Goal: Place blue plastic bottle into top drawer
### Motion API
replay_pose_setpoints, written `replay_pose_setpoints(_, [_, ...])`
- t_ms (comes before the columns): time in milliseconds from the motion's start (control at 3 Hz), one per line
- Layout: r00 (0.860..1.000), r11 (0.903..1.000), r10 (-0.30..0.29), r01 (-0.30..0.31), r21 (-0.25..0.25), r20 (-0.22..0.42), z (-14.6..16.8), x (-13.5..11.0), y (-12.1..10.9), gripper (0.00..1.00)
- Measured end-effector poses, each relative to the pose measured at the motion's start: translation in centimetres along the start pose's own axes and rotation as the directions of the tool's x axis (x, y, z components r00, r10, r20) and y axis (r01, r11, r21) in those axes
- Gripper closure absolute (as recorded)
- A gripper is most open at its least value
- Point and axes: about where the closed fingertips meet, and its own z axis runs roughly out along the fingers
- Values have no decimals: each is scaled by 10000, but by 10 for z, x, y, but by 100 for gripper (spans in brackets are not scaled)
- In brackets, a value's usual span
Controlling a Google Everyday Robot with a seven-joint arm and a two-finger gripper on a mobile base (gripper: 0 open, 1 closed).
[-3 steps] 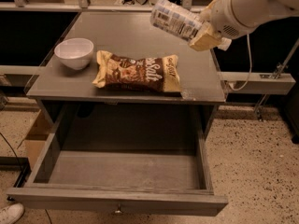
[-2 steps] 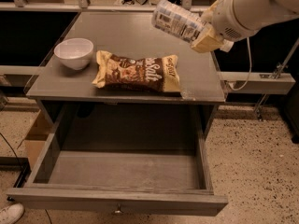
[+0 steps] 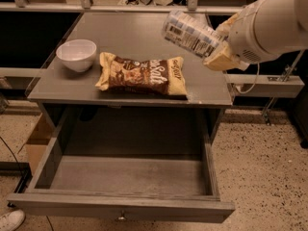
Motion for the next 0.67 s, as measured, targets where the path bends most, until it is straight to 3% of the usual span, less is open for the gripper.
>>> replay_pose_setpoints(333, [9997, 9998, 180, -181, -64, -186, -8, 11, 30, 100])
replay_pose_setpoints(667, [9997, 9998, 180, -181, -63, -186, -8, 11, 30, 100])
